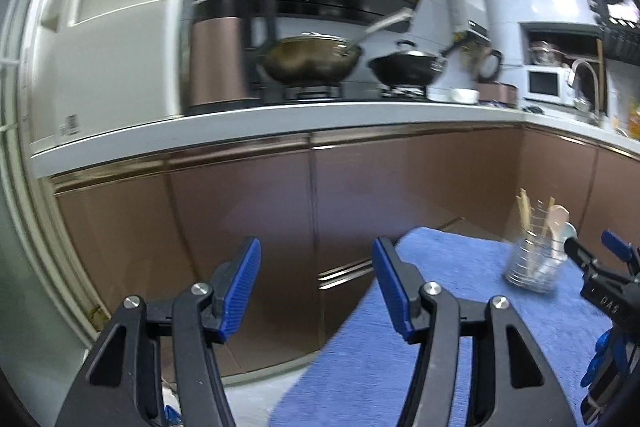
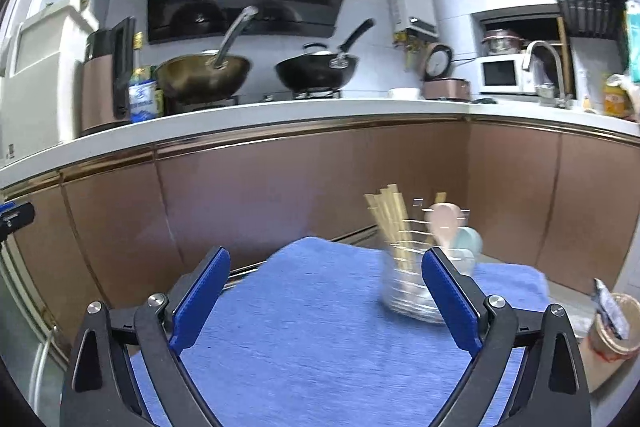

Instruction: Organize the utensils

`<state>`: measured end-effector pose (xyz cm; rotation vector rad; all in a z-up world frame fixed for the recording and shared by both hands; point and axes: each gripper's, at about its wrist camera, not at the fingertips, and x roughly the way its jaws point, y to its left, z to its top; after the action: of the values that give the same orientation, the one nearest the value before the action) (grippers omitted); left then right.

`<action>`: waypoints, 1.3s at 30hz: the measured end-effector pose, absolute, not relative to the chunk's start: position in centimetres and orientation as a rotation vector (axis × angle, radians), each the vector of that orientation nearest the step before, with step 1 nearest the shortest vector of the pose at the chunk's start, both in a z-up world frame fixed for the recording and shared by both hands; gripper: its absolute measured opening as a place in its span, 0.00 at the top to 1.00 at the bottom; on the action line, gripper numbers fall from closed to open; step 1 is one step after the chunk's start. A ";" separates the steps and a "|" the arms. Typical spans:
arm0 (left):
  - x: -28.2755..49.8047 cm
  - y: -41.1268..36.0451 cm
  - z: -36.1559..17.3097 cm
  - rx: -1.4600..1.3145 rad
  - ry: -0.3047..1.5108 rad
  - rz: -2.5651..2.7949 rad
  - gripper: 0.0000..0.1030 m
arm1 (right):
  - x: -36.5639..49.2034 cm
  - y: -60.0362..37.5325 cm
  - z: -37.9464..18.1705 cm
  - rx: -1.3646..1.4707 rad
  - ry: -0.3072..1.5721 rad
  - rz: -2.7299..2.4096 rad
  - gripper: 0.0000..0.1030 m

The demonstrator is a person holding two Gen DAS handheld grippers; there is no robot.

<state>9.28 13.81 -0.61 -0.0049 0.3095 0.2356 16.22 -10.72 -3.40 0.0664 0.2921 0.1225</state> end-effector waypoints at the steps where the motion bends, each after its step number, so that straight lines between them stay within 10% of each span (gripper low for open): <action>1: 9.1 14.5 -0.5 -0.011 0.309 0.245 0.46 | 16.4 -9.8 -3.4 0.062 0.297 0.136 0.06; 21: 3.9 22.0 0.7 -0.074 0.231 0.379 0.45 | 14.9 1.1 0.2 -0.018 0.259 0.287 0.03; 39: 5.7 13.0 1.4 -0.038 0.178 0.172 0.32 | 8.4 -7.0 0.7 -0.095 0.273 0.131 0.00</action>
<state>5.72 13.02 1.39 -0.0376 0.1784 0.1718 8.40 -7.02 0.72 -0.0955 0.2731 0.1309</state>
